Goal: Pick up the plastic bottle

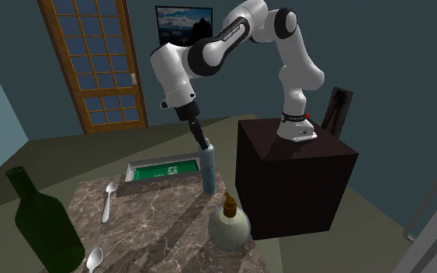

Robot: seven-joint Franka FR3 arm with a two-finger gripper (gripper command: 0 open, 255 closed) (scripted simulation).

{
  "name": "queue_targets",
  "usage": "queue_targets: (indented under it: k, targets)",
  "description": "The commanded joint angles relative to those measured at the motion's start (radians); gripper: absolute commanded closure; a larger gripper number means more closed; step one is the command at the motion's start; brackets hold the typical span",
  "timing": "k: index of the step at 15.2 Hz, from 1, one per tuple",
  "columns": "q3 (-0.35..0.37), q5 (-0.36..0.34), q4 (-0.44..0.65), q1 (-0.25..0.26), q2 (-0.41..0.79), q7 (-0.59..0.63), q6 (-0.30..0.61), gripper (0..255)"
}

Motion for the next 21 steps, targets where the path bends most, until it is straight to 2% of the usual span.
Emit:
queue_targets:
  k: [1,7,8,17,21]
  targets:
    - [-0.002,-0.002,-0.002,0.001,0.018,-0.004,0.019,0]
    - [-0.004,-0.005,-0.021,0.004,0.045,-0.013,0.064,0]
    - [-0.005,-0.005,-0.018,0.004,0.048,-0.013,0.063,255]
    - [-0.004,-0.005,-0.021,0.004,0.045,-0.013,0.064,255]
    - [-0.002,-0.002,-0.005,0.001,0.021,-0.005,0.025,255]
